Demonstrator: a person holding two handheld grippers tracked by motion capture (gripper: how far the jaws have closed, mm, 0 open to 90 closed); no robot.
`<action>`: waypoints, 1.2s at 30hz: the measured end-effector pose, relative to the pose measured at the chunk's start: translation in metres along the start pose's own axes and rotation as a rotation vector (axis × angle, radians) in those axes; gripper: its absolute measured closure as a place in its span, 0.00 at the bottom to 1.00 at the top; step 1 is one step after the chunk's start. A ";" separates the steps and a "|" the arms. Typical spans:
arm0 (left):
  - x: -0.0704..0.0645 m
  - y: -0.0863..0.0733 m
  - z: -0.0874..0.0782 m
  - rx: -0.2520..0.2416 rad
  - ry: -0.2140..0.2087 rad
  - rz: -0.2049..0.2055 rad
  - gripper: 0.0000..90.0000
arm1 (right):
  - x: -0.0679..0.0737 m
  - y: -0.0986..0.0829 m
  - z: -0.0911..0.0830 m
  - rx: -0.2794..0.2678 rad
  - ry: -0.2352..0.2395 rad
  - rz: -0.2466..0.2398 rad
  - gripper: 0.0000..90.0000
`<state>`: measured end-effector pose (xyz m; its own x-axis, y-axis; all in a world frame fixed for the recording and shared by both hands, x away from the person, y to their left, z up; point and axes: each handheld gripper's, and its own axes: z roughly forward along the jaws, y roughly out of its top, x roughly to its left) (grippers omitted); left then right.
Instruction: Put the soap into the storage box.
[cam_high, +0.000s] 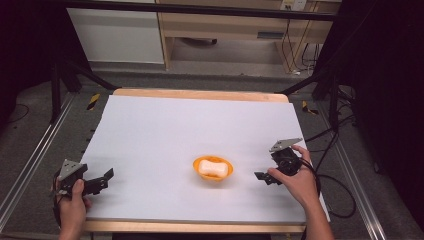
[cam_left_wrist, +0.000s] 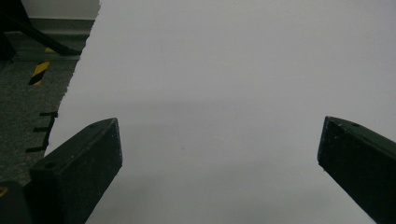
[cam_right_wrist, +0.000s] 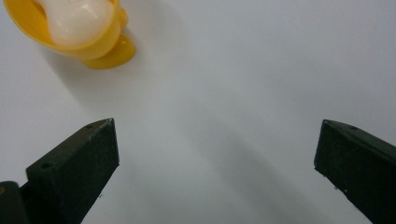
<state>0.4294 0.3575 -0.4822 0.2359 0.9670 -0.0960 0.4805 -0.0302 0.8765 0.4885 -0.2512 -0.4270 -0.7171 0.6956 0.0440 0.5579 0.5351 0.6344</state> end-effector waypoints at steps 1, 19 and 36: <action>0.000 0.000 0.000 0.000 0.000 0.001 0.00 | -0.001 -0.002 -0.001 -0.003 -0.003 0.005 0.01; 0.000 0.000 0.000 -0.001 0.002 0.002 0.00 | -0.016 -0.050 -0.020 -0.074 -0.063 0.077 0.01; -0.001 0.000 0.000 -0.001 0.003 0.007 0.00 | -0.026 -0.098 -0.031 -0.203 -0.073 0.179 0.01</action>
<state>0.4291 0.3569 -0.4822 0.2364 0.9676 -0.0887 0.4779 -0.0364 0.8776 0.4394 -0.3372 -0.4664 -0.5787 0.8070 0.1182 0.5724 0.2986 0.7637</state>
